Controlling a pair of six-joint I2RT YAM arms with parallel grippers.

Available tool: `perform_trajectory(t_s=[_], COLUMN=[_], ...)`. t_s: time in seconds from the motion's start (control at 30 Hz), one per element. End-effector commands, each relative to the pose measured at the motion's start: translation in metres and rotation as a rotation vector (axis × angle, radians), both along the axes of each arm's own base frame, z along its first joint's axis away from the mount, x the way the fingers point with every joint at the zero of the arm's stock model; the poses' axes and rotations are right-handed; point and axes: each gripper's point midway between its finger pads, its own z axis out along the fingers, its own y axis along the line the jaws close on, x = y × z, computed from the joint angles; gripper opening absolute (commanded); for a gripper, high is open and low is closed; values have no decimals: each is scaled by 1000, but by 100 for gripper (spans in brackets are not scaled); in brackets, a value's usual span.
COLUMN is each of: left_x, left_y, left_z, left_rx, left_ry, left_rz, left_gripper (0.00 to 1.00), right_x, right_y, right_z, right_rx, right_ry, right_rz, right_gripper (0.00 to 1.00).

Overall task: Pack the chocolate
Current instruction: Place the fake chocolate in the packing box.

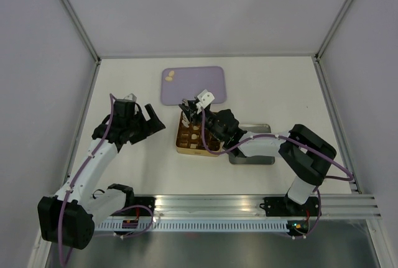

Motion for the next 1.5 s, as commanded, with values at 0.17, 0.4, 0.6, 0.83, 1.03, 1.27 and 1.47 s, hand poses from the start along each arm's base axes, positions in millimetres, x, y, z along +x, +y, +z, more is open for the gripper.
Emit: perform_trajectory(t_s=[0.17,0.4,0.6,0.83,1.03,1.27,1.47], left_x=[1,0,0,-1,-2,-3,-3], left_y=[-2,-2,-1,-1,-1,-2,-2], left_z=[5,4,5,3,2,1,0], left_rx=[-15,-15,-13,-14,-13,-16,-17], left_ry=[-33,-31,-36,-30,-28,-23,-20], left_rz=[-14,-14,-14,-14,-13,-17,-18], left_gripper=[100,100,100,100,100,100,100], right_x=[-4,0,4,6,6,7,8], right_y=[7,13,14,14,16,15,12], right_z=[9,0,-4,2,3,9,11], right_rx=[38,24,28,66,73,103,118], right_ry=[-28,-19,-21,-29,-39,-45,-42], right_rz=[23,15,-6,-17,-10,-24,-41], right_gripper=[23,23,23,23,24,24,24])
